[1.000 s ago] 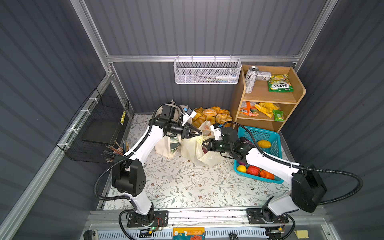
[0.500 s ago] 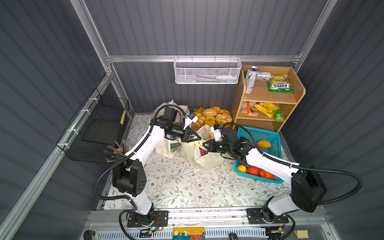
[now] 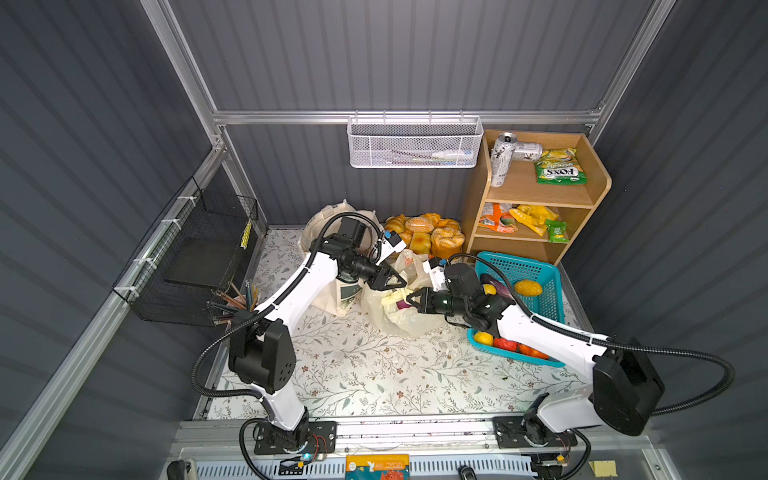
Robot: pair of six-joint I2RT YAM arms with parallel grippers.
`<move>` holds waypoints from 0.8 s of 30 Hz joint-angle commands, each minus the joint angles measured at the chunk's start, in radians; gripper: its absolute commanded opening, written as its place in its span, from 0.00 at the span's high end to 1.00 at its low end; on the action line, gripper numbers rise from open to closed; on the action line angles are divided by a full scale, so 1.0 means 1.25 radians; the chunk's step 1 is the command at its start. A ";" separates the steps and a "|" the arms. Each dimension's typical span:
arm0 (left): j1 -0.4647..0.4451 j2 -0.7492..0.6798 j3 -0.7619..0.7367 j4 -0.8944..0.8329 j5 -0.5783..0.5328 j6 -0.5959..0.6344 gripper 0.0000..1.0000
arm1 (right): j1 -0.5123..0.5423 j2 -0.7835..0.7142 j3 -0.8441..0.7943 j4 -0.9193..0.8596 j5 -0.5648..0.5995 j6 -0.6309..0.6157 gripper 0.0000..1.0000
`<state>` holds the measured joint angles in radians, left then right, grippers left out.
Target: Place the mixed food into the grocery bags and tie them
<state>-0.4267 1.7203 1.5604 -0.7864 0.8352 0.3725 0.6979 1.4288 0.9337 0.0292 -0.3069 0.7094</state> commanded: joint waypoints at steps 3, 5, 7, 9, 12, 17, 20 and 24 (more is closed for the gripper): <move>0.013 -0.129 -0.068 0.158 -0.173 -0.083 0.60 | 0.005 -0.009 0.000 -0.001 0.012 -0.005 1.00; 0.014 -0.182 -0.105 0.207 -0.230 -0.087 0.53 | 0.004 -0.007 0.011 -0.007 0.013 -0.012 1.00; 0.014 -0.220 -0.146 0.238 -0.245 -0.089 0.50 | 0.003 -0.008 0.024 -0.014 0.012 -0.021 1.00; 0.014 -0.250 -0.171 0.265 -0.251 -0.100 0.37 | -0.003 -0.009 0.050 -0.033 0.012 -0.036 1.00; 0.014 -0.289 -0.202 0.312 -0.262 -0.118 0.00 | -0.026 -0.018 0.099 -0.066 0.003 -0.053 1.00; 0.014 -0.374 -0.318 0.552 -0.389 -0.250 0.00 | -0.073 -0.034 0.212 -0.138 -0.015 -0.100 1.00; 0.014 -0.430 -0.423 0.740 -0.517 -0.344 0.00 | -0.096 -0.029 0.285 -0.183 -0.050 -0.134 1.00; 0.014 -0.406 -0.384 0.728 -0.455 -0.324 0.01 | -0.123 -0.015 0.345 -0.215 -0.052 -0.154 1.00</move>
<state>-0.4152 1.2011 1.0313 0.0105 0.2871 0.0105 0.5598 1.4139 1.3281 -0.1684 -0.3458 0.5659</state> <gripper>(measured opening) 0.989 0.041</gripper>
